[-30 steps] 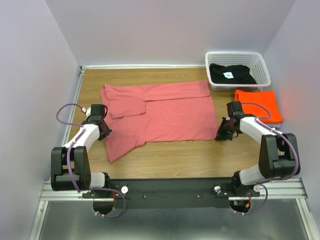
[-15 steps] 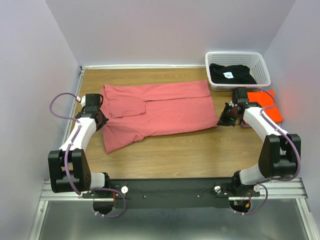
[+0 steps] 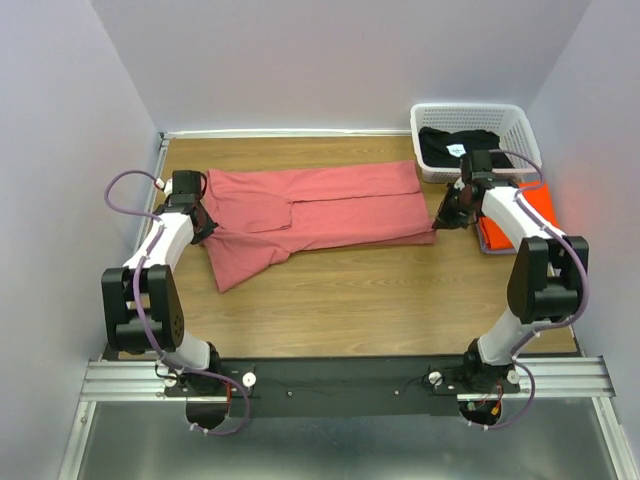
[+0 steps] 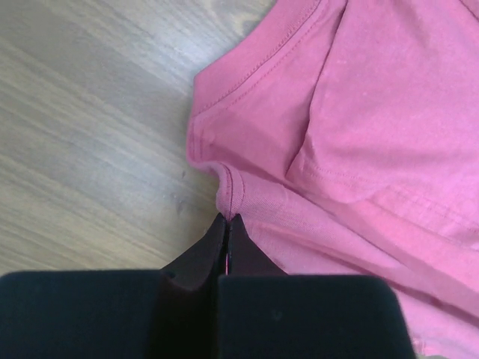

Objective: Fold and stack the t-shirts
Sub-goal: Fold the tshirt

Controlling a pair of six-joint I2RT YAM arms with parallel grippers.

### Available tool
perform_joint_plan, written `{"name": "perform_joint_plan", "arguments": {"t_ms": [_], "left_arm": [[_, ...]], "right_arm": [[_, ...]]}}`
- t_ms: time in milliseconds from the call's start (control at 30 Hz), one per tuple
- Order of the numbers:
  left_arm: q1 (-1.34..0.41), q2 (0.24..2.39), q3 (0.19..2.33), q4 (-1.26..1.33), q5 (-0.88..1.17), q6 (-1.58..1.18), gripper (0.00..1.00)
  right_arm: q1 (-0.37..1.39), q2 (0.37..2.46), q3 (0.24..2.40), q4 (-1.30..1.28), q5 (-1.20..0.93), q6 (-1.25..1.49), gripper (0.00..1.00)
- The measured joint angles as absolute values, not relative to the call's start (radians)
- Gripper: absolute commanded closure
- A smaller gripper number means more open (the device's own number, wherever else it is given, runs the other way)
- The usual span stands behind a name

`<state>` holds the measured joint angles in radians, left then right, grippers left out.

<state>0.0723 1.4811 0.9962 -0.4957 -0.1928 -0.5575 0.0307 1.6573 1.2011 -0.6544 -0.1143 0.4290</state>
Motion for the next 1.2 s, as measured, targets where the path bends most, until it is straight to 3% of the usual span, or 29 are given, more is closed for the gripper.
{"name": "perform_joint_plan", "arguments": {"t_ms": [633, 1200], "left_arm": [[0.073, 1.639, 1.108, -0.451, -0.178, -0.547, 1.00], [0.085, 1.700, 1.166, -0.423, -0.152, -0.548, 1.00]], "right_arm": [[0.031, 1.909, 1.442, -0.654, -0.143, 0.392, 1.00], [0.031, 1.955, 1.458, -0.637, -0.135, 0.400, 1.00]]}}
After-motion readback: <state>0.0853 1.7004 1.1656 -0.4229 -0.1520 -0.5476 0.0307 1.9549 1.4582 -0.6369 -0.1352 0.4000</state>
